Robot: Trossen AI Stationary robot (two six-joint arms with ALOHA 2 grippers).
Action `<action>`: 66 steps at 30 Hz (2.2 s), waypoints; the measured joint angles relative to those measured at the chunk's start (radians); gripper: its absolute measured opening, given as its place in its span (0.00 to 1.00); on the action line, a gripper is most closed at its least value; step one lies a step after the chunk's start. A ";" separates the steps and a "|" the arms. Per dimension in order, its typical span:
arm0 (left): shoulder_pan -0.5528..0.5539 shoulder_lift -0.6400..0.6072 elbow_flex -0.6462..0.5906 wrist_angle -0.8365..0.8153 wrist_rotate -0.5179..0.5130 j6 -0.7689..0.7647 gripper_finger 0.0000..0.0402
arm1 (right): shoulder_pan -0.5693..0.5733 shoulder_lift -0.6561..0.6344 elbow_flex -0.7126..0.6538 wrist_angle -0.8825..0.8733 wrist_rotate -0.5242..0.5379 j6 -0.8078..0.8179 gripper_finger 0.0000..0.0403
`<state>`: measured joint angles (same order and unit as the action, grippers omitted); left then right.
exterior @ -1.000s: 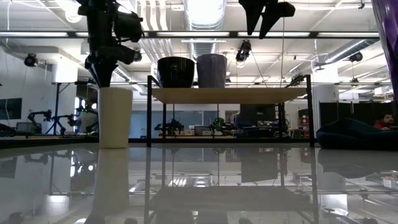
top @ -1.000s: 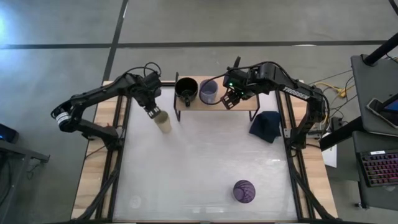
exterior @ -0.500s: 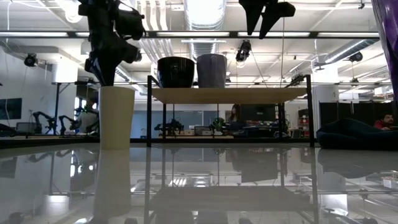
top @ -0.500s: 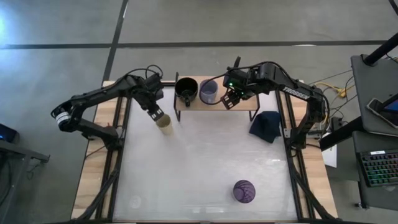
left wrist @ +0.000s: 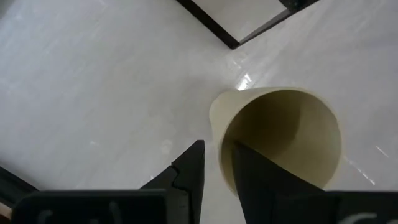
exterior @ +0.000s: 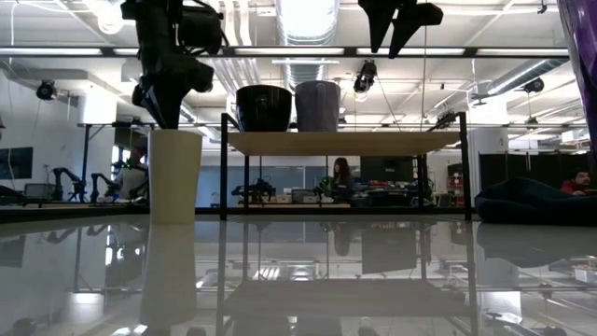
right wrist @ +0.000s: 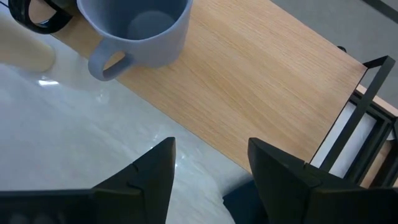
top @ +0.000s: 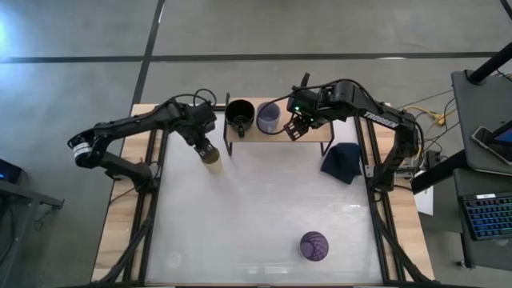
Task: Stack small to large cups/mugs on shelf
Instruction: Put the yellow cup on the shelf
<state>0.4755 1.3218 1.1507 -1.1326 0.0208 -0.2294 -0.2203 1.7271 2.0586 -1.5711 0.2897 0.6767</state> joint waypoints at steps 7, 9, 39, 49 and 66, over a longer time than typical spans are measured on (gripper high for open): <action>-0.001 0.018 0.000 0.002 0.004 0.003 0.16 | 0.000 0.000 0.000 0.000 0.000 0.000 0.49; -0.003 0.023 -0.001 0.005 0.006 0.003 0.16 | 0.000 0.000 0.000 0.000 0.000 -0.002 0.49; -0.038 0.029 -0.108 0.093 0.006 0.000 0.01 | 0.000 0.000 0.000 0.000 0.000 -0.022 0.49; -0.063 -0.049 -0.010 -0.028 0.020 -0.003 0.00 | 0.005 -0.003 0.000 0.000 -0.001 -0.023 0.49; -0.283 0.077 0.710 -0.131 -0.024 -0.076 0.00 | 0.237 -0.194 -0.094 0.000 0.212 0.277 0.49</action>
<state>0.1926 1.3990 1.8610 -1.2639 -0.0036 -0.3050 0.0162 1.5333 1.9644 -1.5711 0.5014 0.9539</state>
